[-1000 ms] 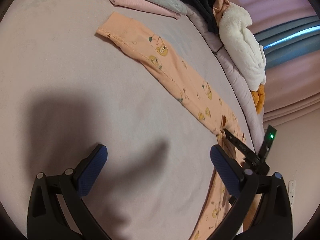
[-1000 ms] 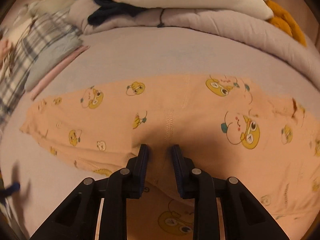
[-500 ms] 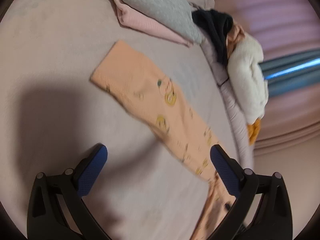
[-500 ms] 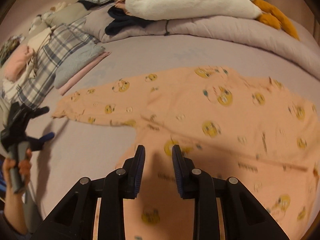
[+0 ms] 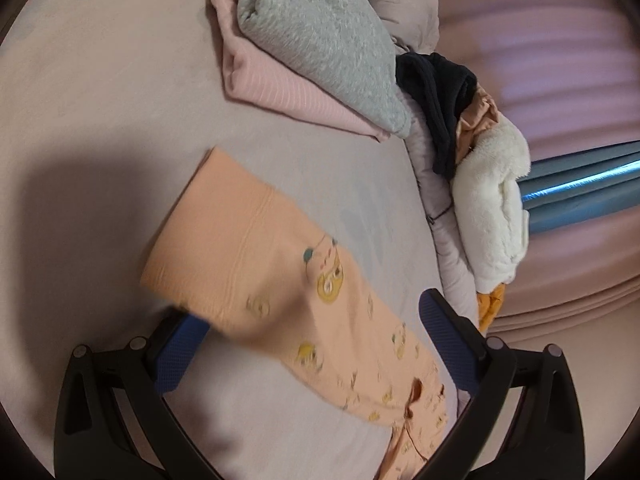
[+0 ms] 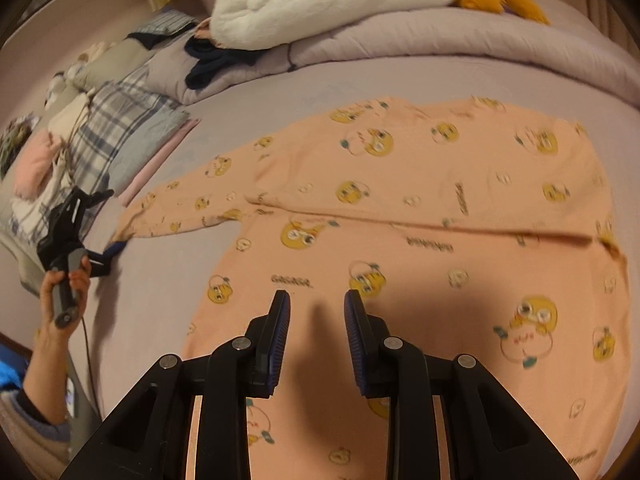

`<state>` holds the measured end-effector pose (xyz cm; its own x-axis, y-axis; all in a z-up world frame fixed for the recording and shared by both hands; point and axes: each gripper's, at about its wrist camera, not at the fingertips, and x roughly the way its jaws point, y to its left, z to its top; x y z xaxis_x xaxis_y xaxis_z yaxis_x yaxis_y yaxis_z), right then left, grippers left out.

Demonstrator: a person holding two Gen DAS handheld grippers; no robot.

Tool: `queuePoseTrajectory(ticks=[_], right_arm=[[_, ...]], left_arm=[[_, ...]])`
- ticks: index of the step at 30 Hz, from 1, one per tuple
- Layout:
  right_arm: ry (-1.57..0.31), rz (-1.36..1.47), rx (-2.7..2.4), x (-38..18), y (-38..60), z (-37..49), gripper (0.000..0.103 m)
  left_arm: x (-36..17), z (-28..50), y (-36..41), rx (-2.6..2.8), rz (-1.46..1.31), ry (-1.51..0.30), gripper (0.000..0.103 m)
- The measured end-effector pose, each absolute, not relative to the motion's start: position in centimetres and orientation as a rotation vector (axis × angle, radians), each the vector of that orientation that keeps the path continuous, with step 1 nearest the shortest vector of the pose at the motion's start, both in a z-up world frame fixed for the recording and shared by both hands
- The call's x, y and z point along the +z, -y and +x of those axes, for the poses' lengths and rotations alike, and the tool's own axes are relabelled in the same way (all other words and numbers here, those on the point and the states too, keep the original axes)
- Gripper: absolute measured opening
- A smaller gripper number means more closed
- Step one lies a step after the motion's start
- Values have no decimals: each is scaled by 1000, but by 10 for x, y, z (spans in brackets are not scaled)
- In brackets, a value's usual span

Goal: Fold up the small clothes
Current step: 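Grasp the other sleeve cuff with the left gripper and fold it across the body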

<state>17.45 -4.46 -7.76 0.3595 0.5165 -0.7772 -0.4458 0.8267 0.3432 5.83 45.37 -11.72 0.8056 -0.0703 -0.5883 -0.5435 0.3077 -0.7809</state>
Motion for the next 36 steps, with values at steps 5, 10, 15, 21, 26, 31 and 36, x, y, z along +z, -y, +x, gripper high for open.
queuePoseTrajectory(ticks=[5, 10, 15, 21, 26, 31, 36], right_arm=[[-1036, 98, 594, -80, 55, 166, 28], [-1042, 116, 586, -80, 68, 161, 28], [-1026, 139, 575, -75, 78, 157, 28], [-1005, 180, 564, -71, 93, 152, 28], [-988, 229, 556, -71, 114, 144, 29], [-954, 297, 543, -68, 142, 136, 29], [-933, 365, 491, -71, 178, 134, 29]], left_arm=[[-124, 60, -459, 430, -1258, -626, 37], [-133, 56, -463, 439, -1302, -650, 7], [-99, 60, -449, 436, -1187, -630, 5], [-39, 88, -406, 327, -1004, -616, 5], [9, 127, -334, 199, -830, -634, 5], [34, 169, -250, 74, -690, -679, 5], [28, 206, -155, -32, -540, -757, 6]])
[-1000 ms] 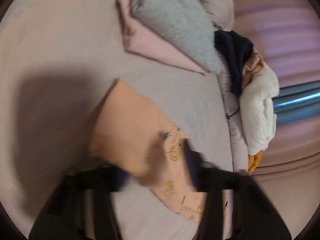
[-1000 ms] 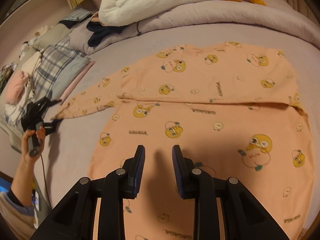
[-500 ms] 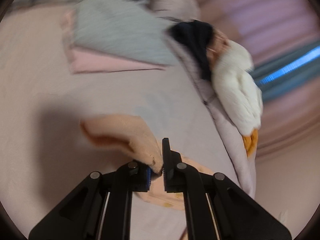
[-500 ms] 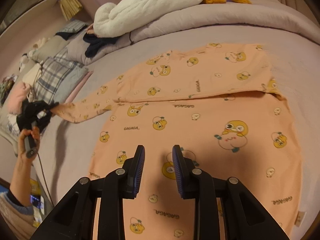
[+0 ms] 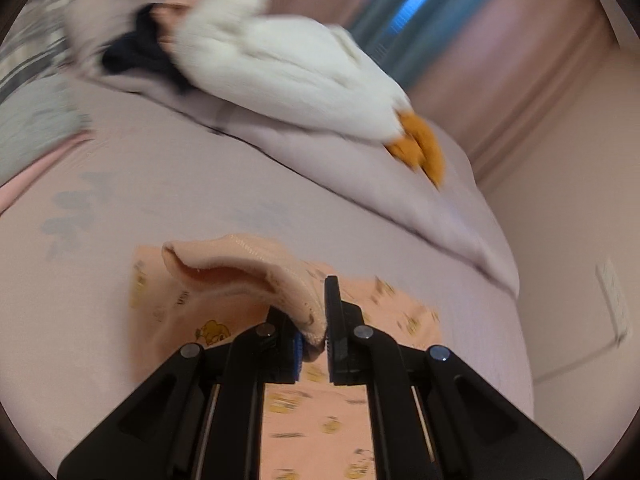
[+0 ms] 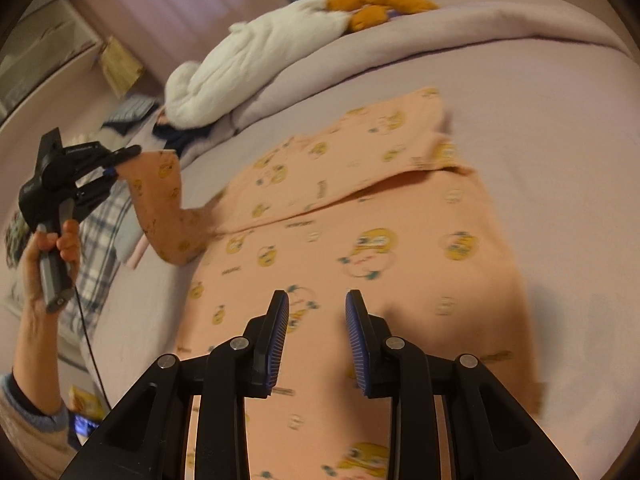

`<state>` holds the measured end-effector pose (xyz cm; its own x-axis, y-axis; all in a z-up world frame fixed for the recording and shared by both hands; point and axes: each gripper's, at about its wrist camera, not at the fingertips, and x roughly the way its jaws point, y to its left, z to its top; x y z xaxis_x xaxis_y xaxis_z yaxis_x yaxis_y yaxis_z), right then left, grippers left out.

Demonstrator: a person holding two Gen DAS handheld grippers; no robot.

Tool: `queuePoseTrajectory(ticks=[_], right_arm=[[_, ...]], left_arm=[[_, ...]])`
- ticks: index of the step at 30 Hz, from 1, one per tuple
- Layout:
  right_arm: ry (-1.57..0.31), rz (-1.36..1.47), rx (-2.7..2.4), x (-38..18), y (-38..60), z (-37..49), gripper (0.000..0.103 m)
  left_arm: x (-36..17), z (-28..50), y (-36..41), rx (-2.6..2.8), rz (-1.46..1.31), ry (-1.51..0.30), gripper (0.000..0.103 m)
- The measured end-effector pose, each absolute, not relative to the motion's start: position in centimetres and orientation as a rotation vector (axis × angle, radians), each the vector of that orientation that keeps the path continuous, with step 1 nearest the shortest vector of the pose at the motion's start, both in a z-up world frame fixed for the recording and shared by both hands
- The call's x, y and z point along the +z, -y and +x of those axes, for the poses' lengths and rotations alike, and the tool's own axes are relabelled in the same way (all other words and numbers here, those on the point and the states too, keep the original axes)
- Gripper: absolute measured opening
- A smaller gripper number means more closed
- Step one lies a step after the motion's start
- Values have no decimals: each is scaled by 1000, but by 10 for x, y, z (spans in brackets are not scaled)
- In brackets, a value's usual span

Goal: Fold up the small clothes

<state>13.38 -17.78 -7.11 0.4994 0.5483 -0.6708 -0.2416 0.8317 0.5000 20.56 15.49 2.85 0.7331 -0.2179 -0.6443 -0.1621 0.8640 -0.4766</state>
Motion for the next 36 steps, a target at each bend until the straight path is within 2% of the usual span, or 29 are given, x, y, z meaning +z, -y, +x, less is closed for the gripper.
queuePoseTrajectory(ticks=[5, 8, 10, 12, 13, 19, 22, 27, 36], right_arm=[[-920, 453, 428, -80, 217, 132, 29], [-924, 495, 403, -87, 234, 133, 29], [-923, 520, 393, -90, 242, 136, 32], [-919, 541, 384, -91, 248, 139, 40], [-917, 557, 383, -92, 250, 142, 40], [-915, 591, 391, -91, 246, 151, 41], [-917, 598, 422, -90, 237, 161, 41], [-943, 573, 503, -89, 206, 188, 41], [-1069, 520, 460, -116, 161, 244, 40]], left_arm=[[1, 234, -68, -127, -431, -856, 6], [-23, 249, -23, -152, -347, -914, 9], [-42, 258, -1, -179, -301, -967, 25], [-60, 265, 16, -206, -269, -1027, 76], [-67, 266, 22, -208, -247, -1049, 82], [-65, 249, 30, -323, -194, -1049, 90], [-52, 229, 12, -313, -181, -989, 99], [-47, 203, -35, -240, -223, -945, 99], [-76, 121, -157, -10, -432, -924, 99]])
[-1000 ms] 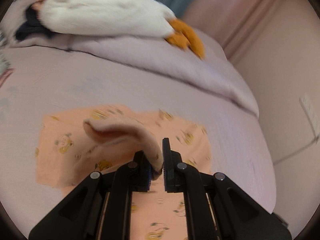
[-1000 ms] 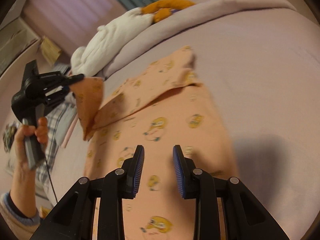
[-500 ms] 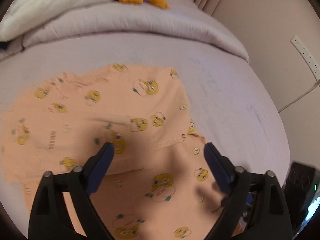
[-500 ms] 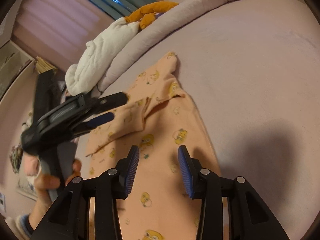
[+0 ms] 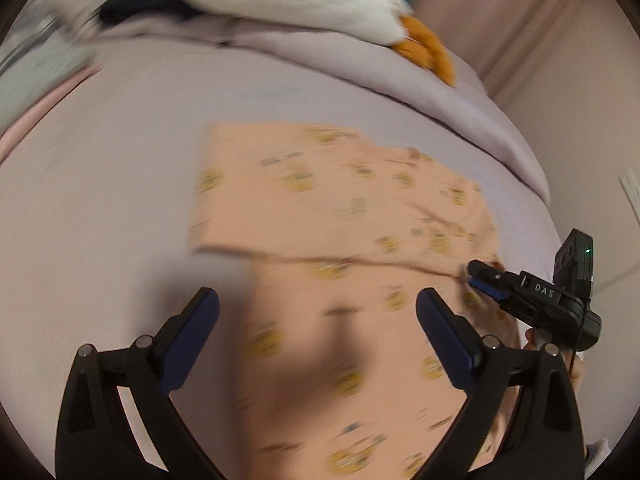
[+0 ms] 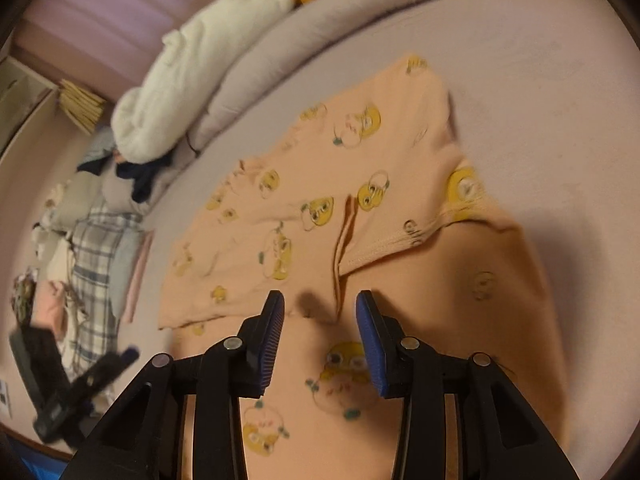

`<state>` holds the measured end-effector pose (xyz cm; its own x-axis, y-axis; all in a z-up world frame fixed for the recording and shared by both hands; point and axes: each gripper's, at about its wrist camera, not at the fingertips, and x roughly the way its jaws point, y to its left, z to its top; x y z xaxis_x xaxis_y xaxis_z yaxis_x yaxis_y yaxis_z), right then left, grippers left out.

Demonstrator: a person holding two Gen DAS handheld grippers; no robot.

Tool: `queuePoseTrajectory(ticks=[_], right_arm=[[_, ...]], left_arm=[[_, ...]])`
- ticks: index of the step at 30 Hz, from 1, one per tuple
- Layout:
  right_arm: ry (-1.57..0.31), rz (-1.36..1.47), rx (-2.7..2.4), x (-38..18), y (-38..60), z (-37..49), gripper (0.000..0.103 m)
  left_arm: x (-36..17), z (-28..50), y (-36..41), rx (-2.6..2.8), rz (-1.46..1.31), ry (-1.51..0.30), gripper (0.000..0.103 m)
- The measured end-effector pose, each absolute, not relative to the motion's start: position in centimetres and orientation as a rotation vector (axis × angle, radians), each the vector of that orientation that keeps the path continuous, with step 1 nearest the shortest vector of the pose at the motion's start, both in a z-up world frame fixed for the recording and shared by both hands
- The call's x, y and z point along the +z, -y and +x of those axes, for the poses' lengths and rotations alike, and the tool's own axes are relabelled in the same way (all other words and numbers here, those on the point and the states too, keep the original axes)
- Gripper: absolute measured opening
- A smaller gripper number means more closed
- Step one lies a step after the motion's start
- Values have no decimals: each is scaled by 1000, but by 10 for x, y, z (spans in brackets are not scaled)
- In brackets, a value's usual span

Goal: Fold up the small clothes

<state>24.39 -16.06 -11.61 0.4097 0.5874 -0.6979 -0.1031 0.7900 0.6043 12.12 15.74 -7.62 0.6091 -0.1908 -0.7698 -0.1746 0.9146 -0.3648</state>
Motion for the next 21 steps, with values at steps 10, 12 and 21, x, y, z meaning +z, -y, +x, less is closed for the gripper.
queuePoseTrajectory(ticks=[10, 12, 21], right_arm=[[-995, 394, 446, -94, 142, 234, 6], [-957, 369, 437, -80, 143, 235, 6], [-882, 286, 372, -46, 167, 247, 5]], left_arm=[[-86, 79, -207, 86, -547, -901, 99], [-86, 79, -205, 80, -549, -900, 99], [-89, 77, -203, 56, -540, -907, 99]])
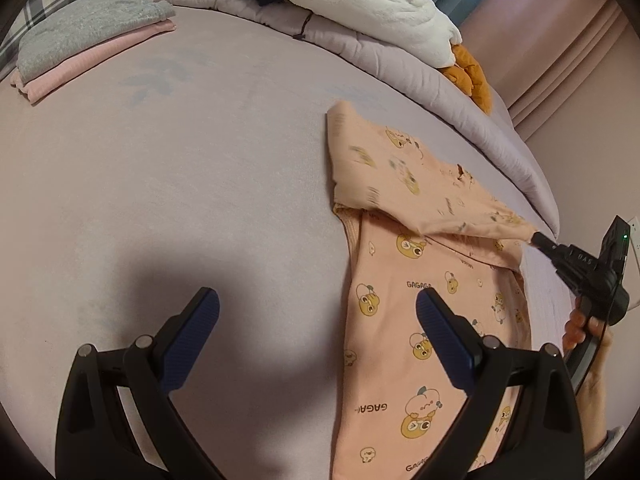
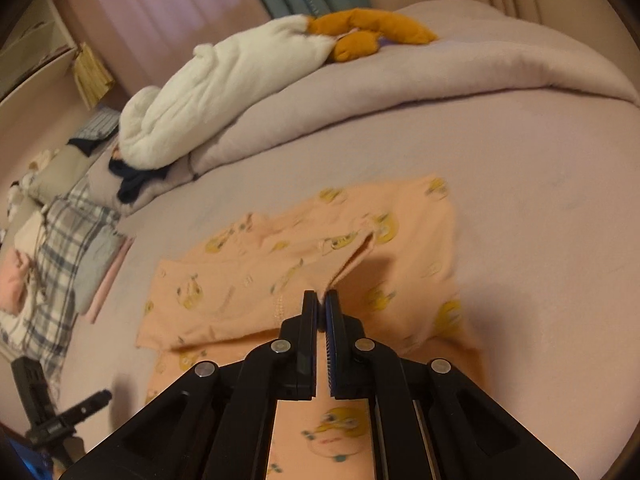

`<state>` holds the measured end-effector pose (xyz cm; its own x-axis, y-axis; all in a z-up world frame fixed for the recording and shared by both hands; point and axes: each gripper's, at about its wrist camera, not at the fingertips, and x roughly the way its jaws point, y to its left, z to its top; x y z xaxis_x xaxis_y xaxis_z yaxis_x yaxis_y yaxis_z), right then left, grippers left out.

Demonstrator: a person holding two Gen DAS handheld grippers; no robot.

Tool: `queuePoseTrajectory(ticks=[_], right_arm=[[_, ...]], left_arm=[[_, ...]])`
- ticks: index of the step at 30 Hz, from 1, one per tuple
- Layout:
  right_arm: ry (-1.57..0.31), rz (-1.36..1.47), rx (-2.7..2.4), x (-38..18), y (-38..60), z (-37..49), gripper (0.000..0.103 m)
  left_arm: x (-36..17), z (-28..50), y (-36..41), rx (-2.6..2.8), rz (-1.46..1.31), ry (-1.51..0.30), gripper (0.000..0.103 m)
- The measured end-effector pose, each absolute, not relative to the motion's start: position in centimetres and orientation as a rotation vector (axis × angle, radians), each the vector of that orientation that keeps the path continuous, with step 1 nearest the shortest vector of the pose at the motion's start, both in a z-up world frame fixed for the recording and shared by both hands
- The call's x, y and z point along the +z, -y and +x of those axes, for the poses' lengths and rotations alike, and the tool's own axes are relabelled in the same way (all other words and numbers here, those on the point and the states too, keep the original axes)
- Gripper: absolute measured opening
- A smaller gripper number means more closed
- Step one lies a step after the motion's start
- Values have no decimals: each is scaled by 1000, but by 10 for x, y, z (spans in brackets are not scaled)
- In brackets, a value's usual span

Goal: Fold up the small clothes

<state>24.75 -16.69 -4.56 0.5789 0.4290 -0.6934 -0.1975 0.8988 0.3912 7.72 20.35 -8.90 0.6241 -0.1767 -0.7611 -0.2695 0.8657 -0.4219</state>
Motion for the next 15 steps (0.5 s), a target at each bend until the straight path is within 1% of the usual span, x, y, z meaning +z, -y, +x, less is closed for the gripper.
queuePoseTrajectory(ticks=[6, 13, 15], right_arm=[[-893, 261, 288, -47, 194, 252, 5], [-1034, 177, 159, -85, 197, 260, 5], [-1003, 158, 132, -79, 195, 255, 5]], left_arm=[[-93, 79, -201, 46, -535, -918, 99], [-98, 81, -195, 45, -516, -952, 99], [-99, 80, -197, 49, -515, -955, 99]])
